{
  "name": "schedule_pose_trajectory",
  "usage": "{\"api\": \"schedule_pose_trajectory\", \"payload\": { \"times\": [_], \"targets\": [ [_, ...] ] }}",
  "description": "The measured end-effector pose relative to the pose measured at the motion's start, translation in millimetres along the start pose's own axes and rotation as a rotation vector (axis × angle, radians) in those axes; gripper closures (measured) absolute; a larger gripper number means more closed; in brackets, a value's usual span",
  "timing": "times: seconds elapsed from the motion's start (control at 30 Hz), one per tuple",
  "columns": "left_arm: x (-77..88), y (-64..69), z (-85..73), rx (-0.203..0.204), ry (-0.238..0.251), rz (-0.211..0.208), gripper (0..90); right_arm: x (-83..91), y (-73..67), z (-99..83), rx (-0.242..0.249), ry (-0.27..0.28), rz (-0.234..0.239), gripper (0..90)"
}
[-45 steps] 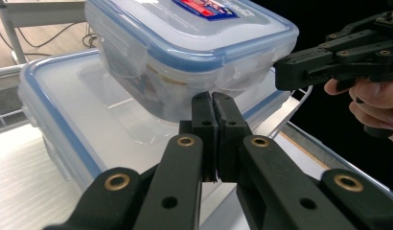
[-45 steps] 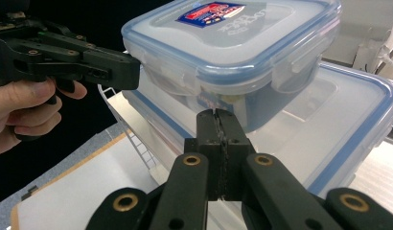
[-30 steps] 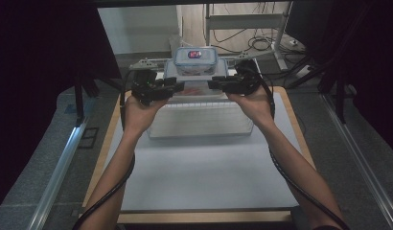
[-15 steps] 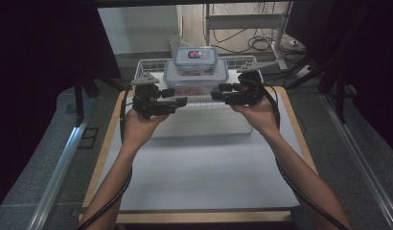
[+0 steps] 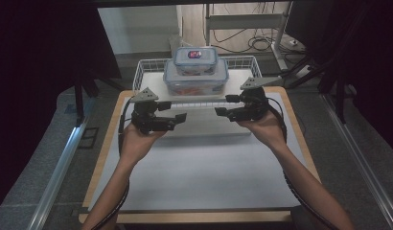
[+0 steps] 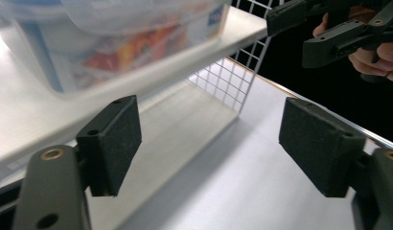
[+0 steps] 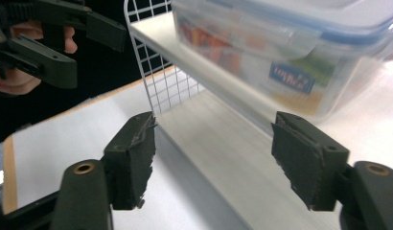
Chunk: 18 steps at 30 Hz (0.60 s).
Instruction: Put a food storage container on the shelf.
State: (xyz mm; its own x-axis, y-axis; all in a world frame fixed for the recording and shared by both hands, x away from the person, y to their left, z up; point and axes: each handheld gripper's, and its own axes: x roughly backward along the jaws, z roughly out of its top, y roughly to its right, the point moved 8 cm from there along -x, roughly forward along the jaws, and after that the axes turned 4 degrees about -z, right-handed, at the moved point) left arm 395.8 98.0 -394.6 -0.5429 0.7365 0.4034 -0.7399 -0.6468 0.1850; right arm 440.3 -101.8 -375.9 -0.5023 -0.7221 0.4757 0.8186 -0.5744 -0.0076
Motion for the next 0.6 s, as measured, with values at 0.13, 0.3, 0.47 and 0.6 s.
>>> {"api": "schedule_pose_trajectory", "payload": {
  "times": [0.13, 0.3, 0.47, 0.6],
  "targets": [
    [-1.0, 3.8, -9.3, -0.005, -0.009, -0.002, 17.9, 1.0, -3.7, -9.6, 0.015, -0.012, -0.002, 26.8],
    [-1.3, 9.1, -21.9, -0.003, -0.016, -0.012, 15.2, 3.4, -7.4, -20.5, 0.016, -0.009, 0.000, 22.5],
    [-2.1, 15.7, -35.9, -0.004, -0.024, -0.016, 12.1, 4.6, -10.1, -34.8, 0.029, -0.013, -0.014, 17.5],
    [-3.3, 19.3, -48.8, -0.010, -0.027, -0.008, 10.6, 5.7, -11.2, -46.8, 0.029, -0.017, -0.024, 15.0]
  ]
}}
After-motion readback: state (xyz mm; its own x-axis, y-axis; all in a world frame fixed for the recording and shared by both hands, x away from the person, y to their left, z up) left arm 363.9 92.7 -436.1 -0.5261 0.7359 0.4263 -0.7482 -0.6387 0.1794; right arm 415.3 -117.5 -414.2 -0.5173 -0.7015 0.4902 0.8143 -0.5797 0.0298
